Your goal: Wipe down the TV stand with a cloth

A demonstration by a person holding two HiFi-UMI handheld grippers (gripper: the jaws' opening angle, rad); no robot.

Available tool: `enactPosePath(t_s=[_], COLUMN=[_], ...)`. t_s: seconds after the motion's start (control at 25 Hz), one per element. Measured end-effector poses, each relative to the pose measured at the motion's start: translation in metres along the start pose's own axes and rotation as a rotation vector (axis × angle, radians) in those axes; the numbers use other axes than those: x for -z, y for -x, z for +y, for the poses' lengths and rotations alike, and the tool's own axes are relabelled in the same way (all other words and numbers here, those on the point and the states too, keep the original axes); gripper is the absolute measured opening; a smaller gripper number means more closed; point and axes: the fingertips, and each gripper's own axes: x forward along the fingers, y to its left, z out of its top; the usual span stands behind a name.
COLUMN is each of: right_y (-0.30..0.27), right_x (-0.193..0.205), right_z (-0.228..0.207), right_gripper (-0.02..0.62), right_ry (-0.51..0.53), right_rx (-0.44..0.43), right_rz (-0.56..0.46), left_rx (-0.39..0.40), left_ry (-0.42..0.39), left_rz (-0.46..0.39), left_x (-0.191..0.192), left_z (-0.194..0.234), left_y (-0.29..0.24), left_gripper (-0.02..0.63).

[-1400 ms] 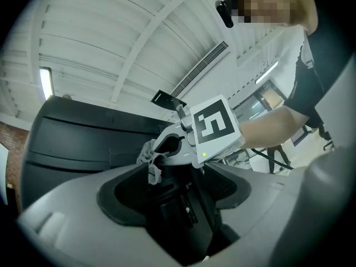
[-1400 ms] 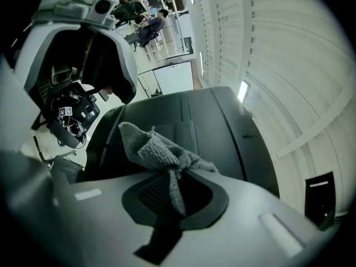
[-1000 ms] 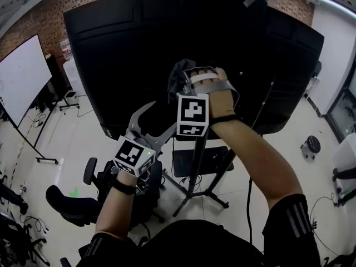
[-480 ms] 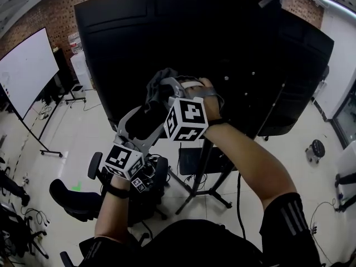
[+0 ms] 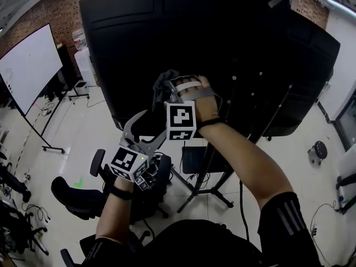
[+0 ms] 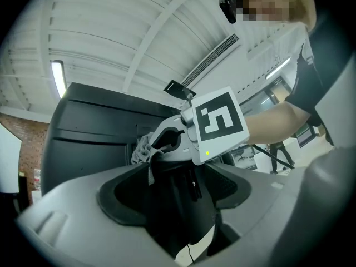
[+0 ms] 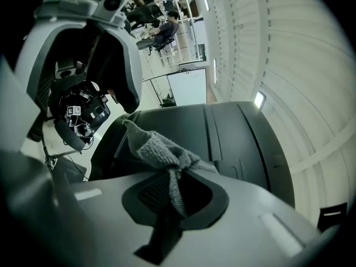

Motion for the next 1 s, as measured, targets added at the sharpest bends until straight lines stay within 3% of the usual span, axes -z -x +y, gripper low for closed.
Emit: enactPosePath(t_s=[0.44,0.72,0.88,1.0], right_y=[0.025,0.04,0.051,0.071], right_x=[0.063,0.089,0.086,0.078], right_z=[0.009,0.013,0.013,0.003], right_gripper=[0.032,0.032,0.032,0.032], right_ry=[-0.031,0.027,-0.011,-0.152], right_rx=[-0.024,-0.042,-0.029,-0.002], right_rz=[0.134,0.23,0.176,0.054], left_rx=[0.109,0.156,0.166,0.175], left_ry=[-0.002,0.002,0.01,0.004], left_rz=[-0.016,-0.02,-0.031,-0.045], left_x=[-0.002,-0.001,-0.003,-0.009], left_z=[-0.036,-0.053,-0.058,-0.065], left_y=[-0.04,-0.057,-0.06,-0.06], left_gripper=[0.337,0.337,0.337,0.337])
